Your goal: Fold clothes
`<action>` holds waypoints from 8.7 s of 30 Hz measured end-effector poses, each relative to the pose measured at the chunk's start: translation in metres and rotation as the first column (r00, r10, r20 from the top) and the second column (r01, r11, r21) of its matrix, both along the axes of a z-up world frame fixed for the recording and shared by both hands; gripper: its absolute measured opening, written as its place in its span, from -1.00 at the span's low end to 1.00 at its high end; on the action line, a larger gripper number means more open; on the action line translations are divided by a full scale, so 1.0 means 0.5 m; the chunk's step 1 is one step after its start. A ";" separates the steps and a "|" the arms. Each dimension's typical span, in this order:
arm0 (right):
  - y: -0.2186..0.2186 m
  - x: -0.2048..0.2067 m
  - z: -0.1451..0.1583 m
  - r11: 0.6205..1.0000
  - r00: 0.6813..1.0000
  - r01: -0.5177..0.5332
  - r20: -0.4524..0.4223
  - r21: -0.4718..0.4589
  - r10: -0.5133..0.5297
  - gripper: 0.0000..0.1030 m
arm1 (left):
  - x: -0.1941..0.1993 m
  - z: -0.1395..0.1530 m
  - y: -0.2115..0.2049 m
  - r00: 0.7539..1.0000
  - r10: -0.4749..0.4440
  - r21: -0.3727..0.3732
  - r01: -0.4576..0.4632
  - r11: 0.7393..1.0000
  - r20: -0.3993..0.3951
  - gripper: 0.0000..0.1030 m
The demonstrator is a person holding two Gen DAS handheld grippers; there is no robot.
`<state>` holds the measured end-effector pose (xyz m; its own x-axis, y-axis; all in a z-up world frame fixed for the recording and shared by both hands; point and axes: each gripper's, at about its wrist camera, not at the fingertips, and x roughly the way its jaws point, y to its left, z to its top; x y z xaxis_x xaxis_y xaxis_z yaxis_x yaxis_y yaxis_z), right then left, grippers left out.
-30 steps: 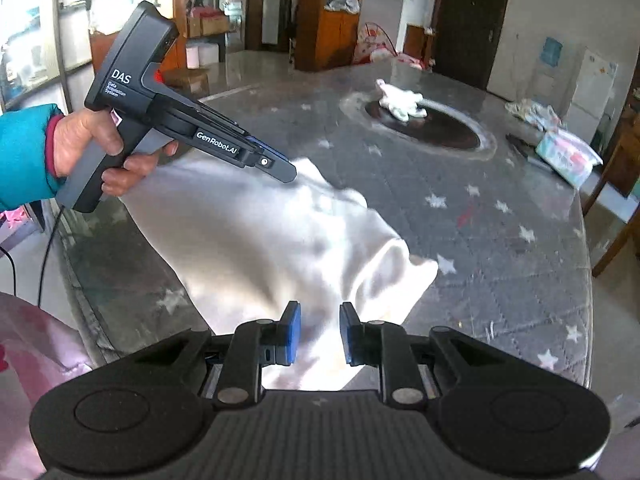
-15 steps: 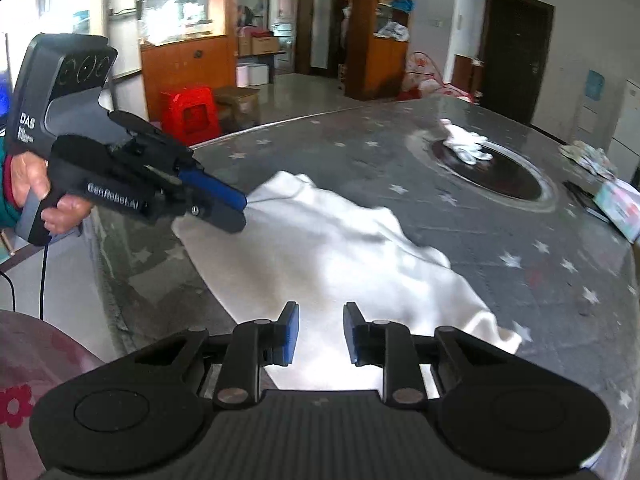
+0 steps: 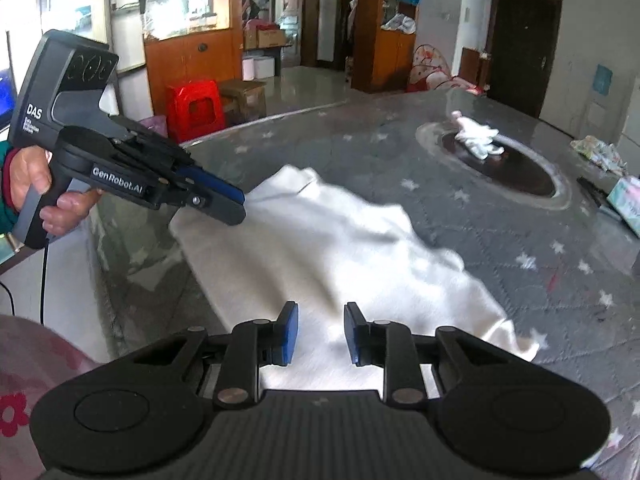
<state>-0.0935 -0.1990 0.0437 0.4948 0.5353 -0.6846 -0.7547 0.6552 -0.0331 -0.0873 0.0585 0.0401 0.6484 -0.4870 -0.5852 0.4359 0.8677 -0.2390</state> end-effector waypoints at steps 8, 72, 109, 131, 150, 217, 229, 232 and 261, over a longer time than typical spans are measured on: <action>-0.004 0.043 -0.026 0.999 0.998 0.052 -0.033 -0.002 -0.052 -0.53 | 0.045 -0.035 0.009 0.998 0.054 0.012 -0.053 0.999 -0.043 -0.52; 0.002 0.029 0.010 0.997 0.997 0.073 0.023 0.027 -0.074 -0.16 | 0.034 -0.016 0.043 0.974 0.210 0.023 -0.209 0.978 -0.085 0.01; 0.260 -0.055 -0.029 0.954 0.952 -0.263 0.122 -0.144 0.281 -0.04 | 0.016 -0.001 0.111 0.936 0.291 -0.143 -0.321 0.936 -0.200 0.63; 0.181 0.014 0.024 0.980 0.990 -0.141 0.011 0.142 0.141 -0.80 | 0.082 -0.057 0.106 0.857 0.183 -0.421 -0.410 0.809 -0.482 0.47; 0.066 0.032 0.030 0.981 0.998 -0.049 -0.028 0.188 0.055 -0.39 | 0.106 -0.108 0.082 0.832 0.172 -0.442 -0.441 0.781 -0.527 -0.59; -0.303 0.075 0.175 0.773 0.807 0.538 0.059 0.337 -0.588 -0.76 | 0.205 0.141 -0.161 0.976 0.068 -0.330 -0.134 0.934 -0.205 -0.67; -0.379 0.154 0.183 0.738 0.759 0.591 0.085 0.326 -0.646 -0.76 | 0.309 0.141 -0.267 0.977 0.056 -0.312 -0.120 0.943 -0.206 -0.67; -0.395 0.183 0.168 0.731 0.751 0.606 0.077 0.313 -0.655 -0.76 | 0.336 0.122 -0.286 0.971 0.055 -0.307 -0.127 0.943 -0.233 -0.67; -0.424 0.260 -0.070 0.712 0.721 0.693 -0.111 0.116 -0.684 -0.63 | 0.375 -0.061 -0.246 0.911 0.051 -0.219 -0.152 0.964 -0.409 -0.51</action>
